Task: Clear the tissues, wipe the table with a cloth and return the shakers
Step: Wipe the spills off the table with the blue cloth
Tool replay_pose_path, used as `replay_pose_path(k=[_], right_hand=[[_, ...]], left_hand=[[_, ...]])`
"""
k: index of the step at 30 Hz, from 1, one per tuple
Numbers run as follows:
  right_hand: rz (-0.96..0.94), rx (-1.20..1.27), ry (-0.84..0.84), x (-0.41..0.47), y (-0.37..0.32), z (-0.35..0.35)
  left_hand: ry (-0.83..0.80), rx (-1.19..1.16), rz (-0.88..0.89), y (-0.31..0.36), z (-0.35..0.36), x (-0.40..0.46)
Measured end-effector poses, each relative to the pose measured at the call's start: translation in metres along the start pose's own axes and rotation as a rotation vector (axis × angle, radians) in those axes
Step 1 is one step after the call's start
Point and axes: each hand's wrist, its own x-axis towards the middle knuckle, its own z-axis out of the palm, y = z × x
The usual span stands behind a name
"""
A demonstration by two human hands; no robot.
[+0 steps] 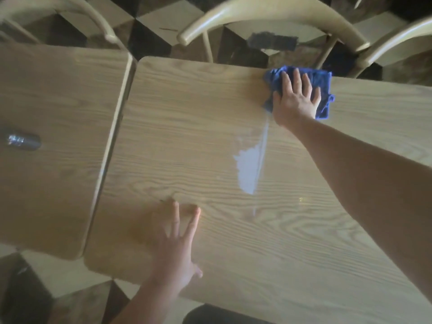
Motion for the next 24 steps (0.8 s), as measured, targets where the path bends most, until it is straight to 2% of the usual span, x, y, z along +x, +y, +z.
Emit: replay_pose_path(k=[5, 9, 14, 20, 24], right_hand=[[0.005, 0.008, -0.003, -0.021, -0.001, 0.003], [-0.002, 0.012, -0.010, -0.075, -0.004, 0.018], [0.034, 0.091, 0.019, -0.192, -0.016, 0.049], [0.084, 0.062, -0.093, -0.374, -0.039, 0.090], [0.095, 0.027, -0.157, -0.446, -0.045, 0.108]], left_hand=[[-0.004, -0.029, 0.001, 0.002, -0.001, 0.000], [-0.037, -0.041, -0.020, 0.001, 0.000, 0.001], [-0.024, -0.089, -0.010, -0.002, 0.002, 0.000], [-0.006, -0.092, 0.043, -0.012, 0.004, -0.004], [-0.002, 0.005, 0.106, -0.019, 0.005, -0.006]])
